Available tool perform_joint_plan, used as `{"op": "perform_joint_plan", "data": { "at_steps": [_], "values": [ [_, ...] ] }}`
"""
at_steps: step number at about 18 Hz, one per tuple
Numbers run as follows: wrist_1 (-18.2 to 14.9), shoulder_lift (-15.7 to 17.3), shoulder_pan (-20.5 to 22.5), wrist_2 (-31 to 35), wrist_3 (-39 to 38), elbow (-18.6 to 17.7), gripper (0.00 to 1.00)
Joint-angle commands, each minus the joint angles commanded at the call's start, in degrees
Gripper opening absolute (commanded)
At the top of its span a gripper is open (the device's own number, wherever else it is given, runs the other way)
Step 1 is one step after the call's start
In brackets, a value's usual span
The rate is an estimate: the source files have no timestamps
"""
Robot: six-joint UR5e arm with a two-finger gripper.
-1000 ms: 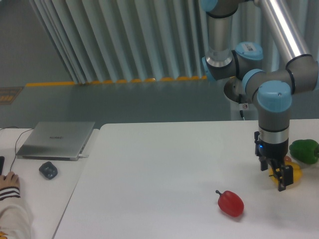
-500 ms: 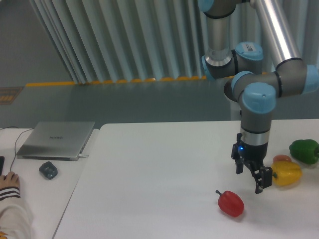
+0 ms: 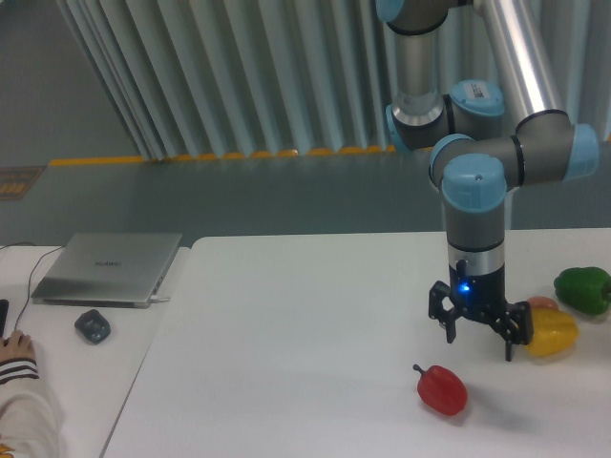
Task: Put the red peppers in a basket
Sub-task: 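Move the open gripper over the red bell pepper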
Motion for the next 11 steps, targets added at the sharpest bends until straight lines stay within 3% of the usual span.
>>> {"op": "perform_joint_plan", "data": {
  "at_steps": [5,11],
  "values": [
    [0.1,-0.3,-3.1,-0.2,-15.6,0.1,1.00],
    [0.1,-3.1,-5.4,-0.8,-20.8,0.8,1.00]
  ]
}}
